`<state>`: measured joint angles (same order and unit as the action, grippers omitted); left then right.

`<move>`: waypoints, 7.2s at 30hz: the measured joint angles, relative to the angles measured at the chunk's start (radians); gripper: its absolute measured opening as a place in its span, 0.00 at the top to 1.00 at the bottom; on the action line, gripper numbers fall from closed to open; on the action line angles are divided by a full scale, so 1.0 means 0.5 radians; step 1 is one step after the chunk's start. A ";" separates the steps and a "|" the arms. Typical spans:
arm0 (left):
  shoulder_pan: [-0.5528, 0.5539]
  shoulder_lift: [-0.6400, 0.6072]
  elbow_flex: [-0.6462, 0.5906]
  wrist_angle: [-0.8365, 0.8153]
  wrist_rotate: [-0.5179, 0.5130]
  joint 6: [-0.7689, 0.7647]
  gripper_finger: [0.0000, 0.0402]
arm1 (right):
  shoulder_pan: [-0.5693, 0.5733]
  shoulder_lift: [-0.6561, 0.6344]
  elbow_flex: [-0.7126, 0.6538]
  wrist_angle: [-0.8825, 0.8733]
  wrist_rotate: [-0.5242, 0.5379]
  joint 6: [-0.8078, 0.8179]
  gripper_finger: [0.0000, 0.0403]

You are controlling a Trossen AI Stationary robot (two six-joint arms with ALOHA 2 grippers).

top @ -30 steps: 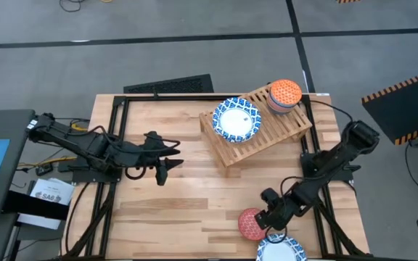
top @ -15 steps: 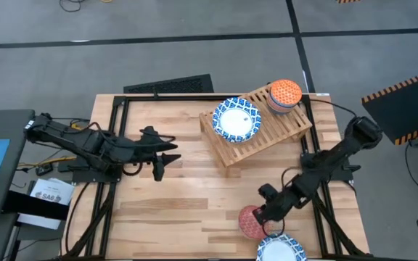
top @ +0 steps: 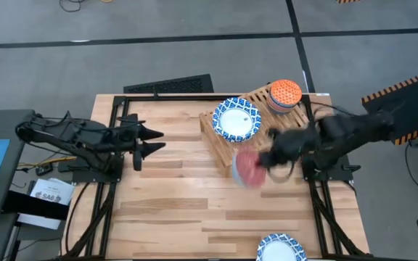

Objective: Place and stack bowls onto a shelf
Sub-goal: Stack the red pattern bowl on top of the orange pattern bowl on the shelf, then adjust the colored pattern bowls on the shelf

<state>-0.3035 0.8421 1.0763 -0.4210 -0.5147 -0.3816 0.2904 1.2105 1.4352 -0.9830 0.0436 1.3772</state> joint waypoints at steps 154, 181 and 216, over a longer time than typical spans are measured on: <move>0.133 0.332 -0.002 0.422 -0.338 -0.672 0.58 | -2.281 -1.120 -0.851 0.449 0.856 -1.133 0.96; 0.140 0.317 -0.002 0.420 -0.147 -0.619 0.58 | -3.060 -1.120 -0.851 0.086 -0.294 -1.884 0.96; 0.140 0.317 -0.002 0.420 -0.150 -0.624 0.58 | -3.175 -1.002 -0.852 0.138 -0.667 -2.231 0.96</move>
<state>-0.2337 1.0008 1.0756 -0.2108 -0.5900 -0.6935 -1.2973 0.7095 1.0092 -0.9141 -0.2901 0.2615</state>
